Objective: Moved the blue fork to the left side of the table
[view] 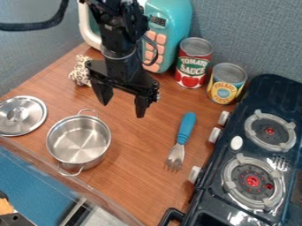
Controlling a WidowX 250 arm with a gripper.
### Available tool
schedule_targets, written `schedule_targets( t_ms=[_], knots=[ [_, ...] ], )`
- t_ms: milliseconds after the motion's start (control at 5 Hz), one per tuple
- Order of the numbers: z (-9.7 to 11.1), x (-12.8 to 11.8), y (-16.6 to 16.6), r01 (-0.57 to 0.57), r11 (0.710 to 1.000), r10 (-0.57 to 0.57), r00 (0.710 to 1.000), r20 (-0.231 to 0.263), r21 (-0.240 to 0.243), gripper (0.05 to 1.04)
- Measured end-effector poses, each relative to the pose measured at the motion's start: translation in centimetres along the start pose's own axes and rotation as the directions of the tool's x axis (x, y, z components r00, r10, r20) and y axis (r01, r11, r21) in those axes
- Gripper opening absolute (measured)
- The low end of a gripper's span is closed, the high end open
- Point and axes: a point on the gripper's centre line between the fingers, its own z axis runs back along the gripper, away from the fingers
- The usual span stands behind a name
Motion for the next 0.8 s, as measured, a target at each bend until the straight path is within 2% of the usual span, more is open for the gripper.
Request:
schedule_targets(
  t_ms=[200,400,600,800],
  knots=[
    [-0.6,-0.3,0.0,-0.018,1.0,0.019,1.0,-0.02,0.011,1.001],
    [-1.6,1.2,-2.5,-0.097,0.994,0.095,0.994,0.046,0.048,1.001],
    [-3.9,3.2,-4.8,-0.094,0.99,0.088,0.994,0.065,0.102,1.001],
    [-6.2,5.2,-5.9,-0.112,0.986,0.105,0.993,0.061,0.127,1.001]
  ],
)
